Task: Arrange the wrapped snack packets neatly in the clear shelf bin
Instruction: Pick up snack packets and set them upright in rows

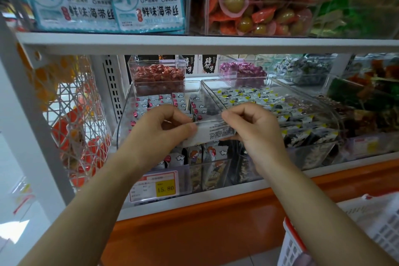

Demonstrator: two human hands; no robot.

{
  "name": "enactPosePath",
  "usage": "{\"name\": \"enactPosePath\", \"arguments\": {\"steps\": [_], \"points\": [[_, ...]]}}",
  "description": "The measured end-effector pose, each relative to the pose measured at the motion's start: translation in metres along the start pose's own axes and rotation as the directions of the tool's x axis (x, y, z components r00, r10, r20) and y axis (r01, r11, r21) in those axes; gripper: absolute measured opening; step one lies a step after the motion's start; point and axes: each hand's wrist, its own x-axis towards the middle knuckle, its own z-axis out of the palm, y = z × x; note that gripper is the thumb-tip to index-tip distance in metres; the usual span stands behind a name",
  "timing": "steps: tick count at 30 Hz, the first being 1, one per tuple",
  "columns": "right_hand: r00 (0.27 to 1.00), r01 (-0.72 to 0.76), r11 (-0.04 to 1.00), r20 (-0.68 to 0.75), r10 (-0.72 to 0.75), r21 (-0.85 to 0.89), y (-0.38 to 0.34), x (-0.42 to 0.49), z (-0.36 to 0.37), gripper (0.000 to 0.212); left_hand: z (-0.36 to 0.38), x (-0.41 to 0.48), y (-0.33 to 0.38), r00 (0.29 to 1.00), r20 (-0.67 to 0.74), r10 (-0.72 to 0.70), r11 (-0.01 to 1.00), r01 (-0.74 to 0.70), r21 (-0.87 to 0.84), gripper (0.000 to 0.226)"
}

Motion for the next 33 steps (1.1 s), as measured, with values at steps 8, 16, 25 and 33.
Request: {"name": "enactPosePath", "arguments": {"steps": [8, 16, 25, 33], "points": [[0.990, -0.073, 0.994, 0.127, 0.062, 0.080, -0.001, -0.002, 0.001, 0.024, -0.020, 0.002, 0.000, 0.998, 0.056, -0.041, 0.998, 0.038, 0.051, 0.019], [0.995, -0.062, 0.993, 0.084, 0.054, 0.100, 0.001, -0.001, 0.005, 0.025, -0.021, 0.002, 0.000, 0.994, 0.083, -0.070, 0.997, 0.073, -0.036, 0.013], [0.931, -0.334, 0.914, 0.230, 0.282, 0.231, 0.000, 0.007, -0.008, 0.014, -0.016, 0.001, -0.003, 0.992, 0.124, 0.019, 0.993, -0.034, 0.116, 0.015], [0.873, -0.449, 0.842, 0.351, 0.340, 0.300, 0.001, 0.012, -0.018, 0.011, -0.015, 0.002, -0.006, 0.992, 0.121, 0.037, 0.992, -0.051, 0.117, 0.017]]}}
